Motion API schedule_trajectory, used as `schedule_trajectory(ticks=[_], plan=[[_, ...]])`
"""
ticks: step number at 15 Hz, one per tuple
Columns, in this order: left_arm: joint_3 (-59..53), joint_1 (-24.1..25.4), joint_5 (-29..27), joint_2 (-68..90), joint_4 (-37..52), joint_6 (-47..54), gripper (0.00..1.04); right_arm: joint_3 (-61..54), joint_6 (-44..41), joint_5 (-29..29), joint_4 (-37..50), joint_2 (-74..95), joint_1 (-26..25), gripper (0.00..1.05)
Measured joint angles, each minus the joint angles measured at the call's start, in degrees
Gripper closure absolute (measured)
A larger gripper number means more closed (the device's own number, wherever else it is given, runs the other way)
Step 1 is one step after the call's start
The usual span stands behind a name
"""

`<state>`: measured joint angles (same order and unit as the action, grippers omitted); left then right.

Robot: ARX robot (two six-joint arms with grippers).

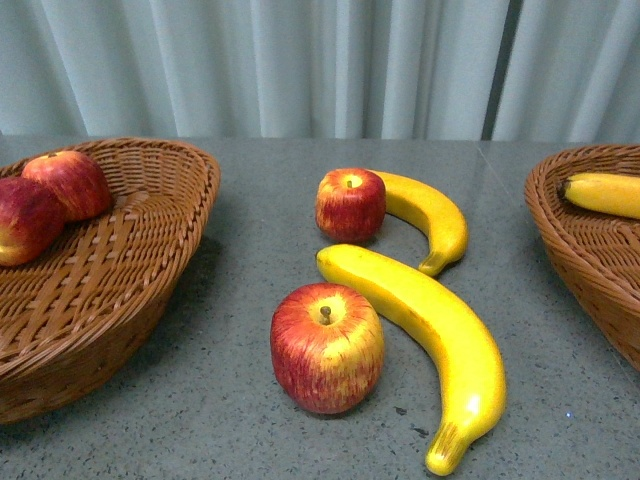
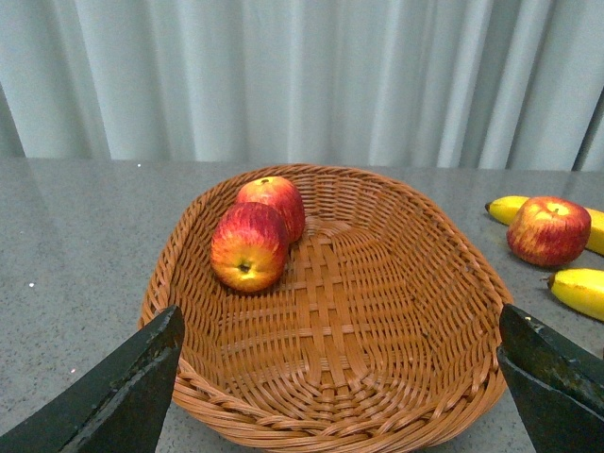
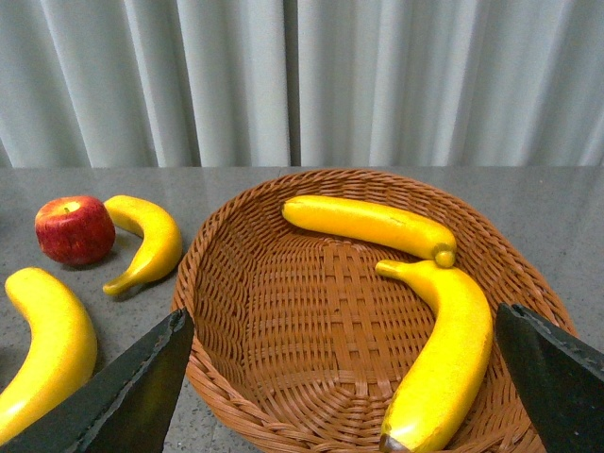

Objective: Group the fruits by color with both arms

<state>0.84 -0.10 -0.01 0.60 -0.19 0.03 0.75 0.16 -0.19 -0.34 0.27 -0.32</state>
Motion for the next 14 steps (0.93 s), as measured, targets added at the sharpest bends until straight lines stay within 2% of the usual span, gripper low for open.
schedule_trajectory(ticks=[14], plan=[[0.0, 0.0, 0.0, 0.0, 0.0, 0.0, 0.07, 0.0, 0.0, 0.0, 0.0, 0.0, 0.0, 0.07]])
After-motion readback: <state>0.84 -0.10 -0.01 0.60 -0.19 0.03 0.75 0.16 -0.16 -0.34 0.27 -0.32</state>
